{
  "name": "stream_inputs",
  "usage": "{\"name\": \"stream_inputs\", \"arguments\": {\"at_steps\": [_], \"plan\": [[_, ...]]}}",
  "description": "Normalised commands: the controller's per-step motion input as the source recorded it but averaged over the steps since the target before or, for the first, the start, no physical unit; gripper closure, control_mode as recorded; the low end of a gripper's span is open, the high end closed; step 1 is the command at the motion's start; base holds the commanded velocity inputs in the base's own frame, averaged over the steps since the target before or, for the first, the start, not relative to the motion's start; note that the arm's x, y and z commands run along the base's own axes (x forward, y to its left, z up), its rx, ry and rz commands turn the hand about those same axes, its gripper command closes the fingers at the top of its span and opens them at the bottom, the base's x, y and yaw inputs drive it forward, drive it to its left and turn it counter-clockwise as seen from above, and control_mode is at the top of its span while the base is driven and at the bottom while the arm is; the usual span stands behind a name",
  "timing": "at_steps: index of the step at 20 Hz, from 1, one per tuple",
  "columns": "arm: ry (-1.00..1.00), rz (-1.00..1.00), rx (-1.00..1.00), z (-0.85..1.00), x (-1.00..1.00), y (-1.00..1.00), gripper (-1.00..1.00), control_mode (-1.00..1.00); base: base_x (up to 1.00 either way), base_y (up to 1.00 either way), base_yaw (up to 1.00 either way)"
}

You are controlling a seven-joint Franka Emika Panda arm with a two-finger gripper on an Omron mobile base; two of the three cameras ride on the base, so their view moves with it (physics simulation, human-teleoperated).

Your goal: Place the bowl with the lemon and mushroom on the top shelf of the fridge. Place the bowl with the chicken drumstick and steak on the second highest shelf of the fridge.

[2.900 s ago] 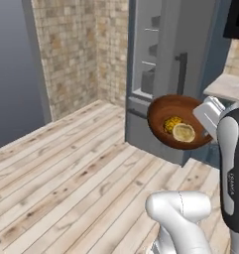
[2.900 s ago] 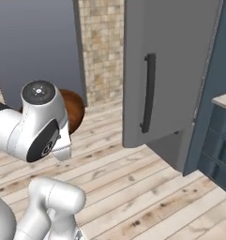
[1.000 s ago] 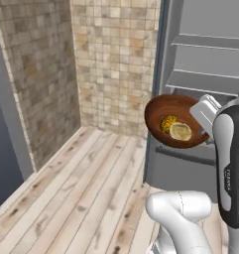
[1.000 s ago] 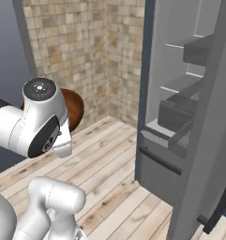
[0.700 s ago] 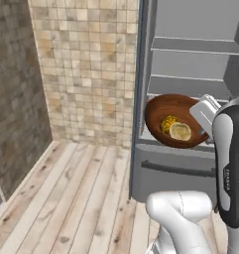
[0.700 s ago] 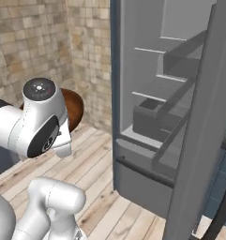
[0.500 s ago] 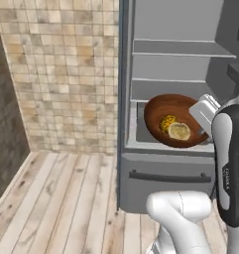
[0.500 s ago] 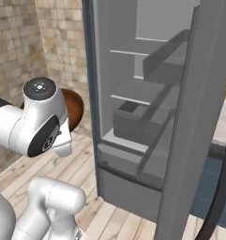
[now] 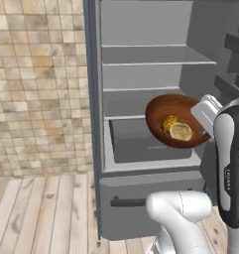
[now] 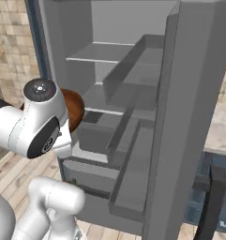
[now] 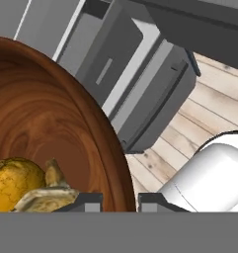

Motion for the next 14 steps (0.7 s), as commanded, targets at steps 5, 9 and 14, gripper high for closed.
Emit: {"name": "stream_inputs", "arguments": {"at_steps": [5, 9, 14], "plan": [[0.0, 0.0, 0.0, 0.0, 0.0, 0.0, 1.0, 1.0, 0.79, 0.02, -0.16], [0.0, 0.0, 0.0, 0.0, 0.0, 0.0, 1.0, 1.0, 0.74, 0.11, -0.14], [0.0, 0.0, 0.0, 0.0, 0.0, 0.0, 1.0, 1.0, 0.47, 0.26, -0.14]]}}
